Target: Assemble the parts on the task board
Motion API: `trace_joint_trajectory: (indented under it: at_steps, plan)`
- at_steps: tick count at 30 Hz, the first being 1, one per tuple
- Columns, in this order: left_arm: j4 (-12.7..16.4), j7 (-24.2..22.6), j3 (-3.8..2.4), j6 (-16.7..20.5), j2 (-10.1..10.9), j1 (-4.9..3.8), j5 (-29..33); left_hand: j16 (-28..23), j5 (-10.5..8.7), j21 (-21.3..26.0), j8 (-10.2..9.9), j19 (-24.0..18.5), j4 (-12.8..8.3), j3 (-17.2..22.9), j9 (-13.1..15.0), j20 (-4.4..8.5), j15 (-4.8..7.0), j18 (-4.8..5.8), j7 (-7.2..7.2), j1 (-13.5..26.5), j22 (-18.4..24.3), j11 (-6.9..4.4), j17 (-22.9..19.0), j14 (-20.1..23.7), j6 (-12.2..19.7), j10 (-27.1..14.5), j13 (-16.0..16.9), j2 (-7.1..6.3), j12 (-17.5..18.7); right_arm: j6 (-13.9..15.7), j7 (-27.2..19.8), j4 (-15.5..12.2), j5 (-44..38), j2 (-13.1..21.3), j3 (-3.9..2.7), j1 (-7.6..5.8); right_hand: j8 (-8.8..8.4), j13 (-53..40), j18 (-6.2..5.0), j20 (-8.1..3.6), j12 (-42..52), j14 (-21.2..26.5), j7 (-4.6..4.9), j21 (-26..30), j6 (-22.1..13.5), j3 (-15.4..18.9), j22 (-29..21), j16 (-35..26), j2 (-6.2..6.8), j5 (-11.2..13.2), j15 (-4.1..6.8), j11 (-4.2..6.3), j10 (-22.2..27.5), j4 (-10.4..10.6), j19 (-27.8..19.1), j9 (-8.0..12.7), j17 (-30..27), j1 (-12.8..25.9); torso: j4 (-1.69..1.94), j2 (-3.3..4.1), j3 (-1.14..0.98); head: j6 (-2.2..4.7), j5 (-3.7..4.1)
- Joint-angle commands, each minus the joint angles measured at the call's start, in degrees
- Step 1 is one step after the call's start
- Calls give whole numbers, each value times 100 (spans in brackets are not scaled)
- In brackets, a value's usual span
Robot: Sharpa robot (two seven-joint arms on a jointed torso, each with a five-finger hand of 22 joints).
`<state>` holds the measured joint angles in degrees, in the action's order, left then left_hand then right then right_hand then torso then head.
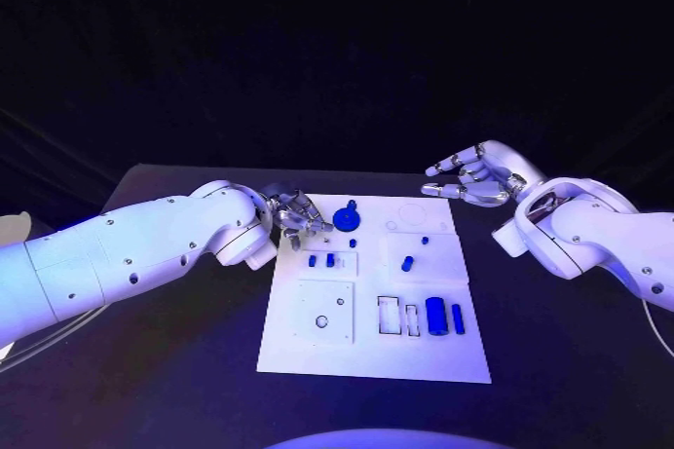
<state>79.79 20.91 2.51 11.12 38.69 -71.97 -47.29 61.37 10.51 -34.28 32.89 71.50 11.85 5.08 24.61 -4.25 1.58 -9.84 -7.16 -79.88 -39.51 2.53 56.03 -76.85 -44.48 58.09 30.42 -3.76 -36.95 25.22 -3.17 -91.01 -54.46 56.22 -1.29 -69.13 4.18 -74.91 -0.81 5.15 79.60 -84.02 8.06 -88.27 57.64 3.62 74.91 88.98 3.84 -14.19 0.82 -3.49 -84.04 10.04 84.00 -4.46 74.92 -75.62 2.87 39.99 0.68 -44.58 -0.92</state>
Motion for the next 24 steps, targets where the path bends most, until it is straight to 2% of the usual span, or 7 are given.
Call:
trace_joint_trajectory:
  at_steps: [1, 5, 9, 12, 16, 19, 24]
  plan:
    - [-37, -1216, -5, 425, -77, -1, -544, -366, -222, 161, -173, -116, -178, 259, -194, -31, -65, -55, -58, -424, 99, 85, -380, 261, -43, -246, -236, -67, 284, -69, -32, 2, -24, -6, 0, 6, 9, -933, -10, -16, -32, -542, -7, 33, 21, 37, 1144, -39, -18, -24, 25, 40, -127, 11, 401, 0, 1267, 19, 2, -3, 1, 20, 17]
    - [-156, -1831, 5, 442, -250, 0, -1518, -660, -307, 323, -707, -135, -349, 666, -715, -80, -117, -66, -80, -797, 214, 133, -730, 466, -287, -266, -791, -319, 774, -72, -38, 7, -23, -20, 0, 9, 9, -933, -10, -16, -32, -542, -7, 33, 21, 37, 1144, -39, -18, -24, 25, 40, -127, 11, 401, 0, 1267, 19, -10, 3, 1, 41, 26]
    - [-302, -2018, 45, 307, -454, 10, -2271, -634, -352, 372, -1201, -54, -353, 885, -1157, -106, -140, -67, -79, -706, 259, 185, -791, 409, -593, -155, -1368, -566, 1262, -75, -44, 13, -22, -33, 0, 14, 8, -939, -8, -16, -20, -544, -7, 29, 22, 44, 1150, -33, -22, -29, 25, 40, -133, 15, 404, 0, 1276, 22, -10, 5, 3, 56, 41]
    - [-440, -1932, 70, 70, -617, 56, -2720, -230, -360, 332, -1426, 123, -344, 898, -1336, -120, -155, -61, -83, -584, 261, 214, -440, 116, -667, -241, -1625, -656, 1489, -78, -48, 15, -21, -40, 1, 18, 8, -939, -8, -16, -20, -544, -7, 29, 22, 44, 1150, -33, -22, -29, 25, 40, -133, 15, 404, 0, 1276, 22, -9, 6, 0, 62, 48]
    - [-570, -1809, 82, -59, -757, 105, -2979, 927, -362, 19, -1621, 584, -370, 861, -1501, -105, -133, -44, -79, -491, 88, 213, 732, -547, -803, -226, -1859, -680, 1601, -81, -51, 16, -19, -47, 1, 21, 8, -939, -8, -16, -20, -544, -7, 29, 22, 44, 1150, -33, -22, -29, 25, 40, -133, 15, 404, 0, 1276, 22, -4, 9, 1, 74, 73]
    - [-664, -1717, 85, -101, -855, 130, -3104, 1566, -361, -1074, -1736, 1024, -398, 847, -1601, -68, -104, 130, -61, -447, -859, 189, 1444, -846, -916, -127, -2006, -686, 1630, -83, -52, 17, -18, -50, 1, 24, 8, -939, -8, -16, -20, -544, -7, 29, 22, 44, 1150, -33, -22, -29, 25, 40, -133, 15, 404, 0, 1276, 22, -2, 6, 0, 80, 74]
    - [-801, -1541, 86, -256, -1002, 147, -3282, 1784, -360, -1762, -1847, 1264, -413, 830, -1694, -23, -62, 237, -26, -381, -1471, 151, 1642, -962, -1073, 31, -2171, -698, 1680, -88, -55, 20, -16, -62, 1, 27, 8, -939, -8, -16, -20, -544, -7, 29, 22, 44, 1150, -33, -22, -29, 25, 40, -133, 15, 404, 0, 1276, 22, -10, 9, 0, 83, 65]
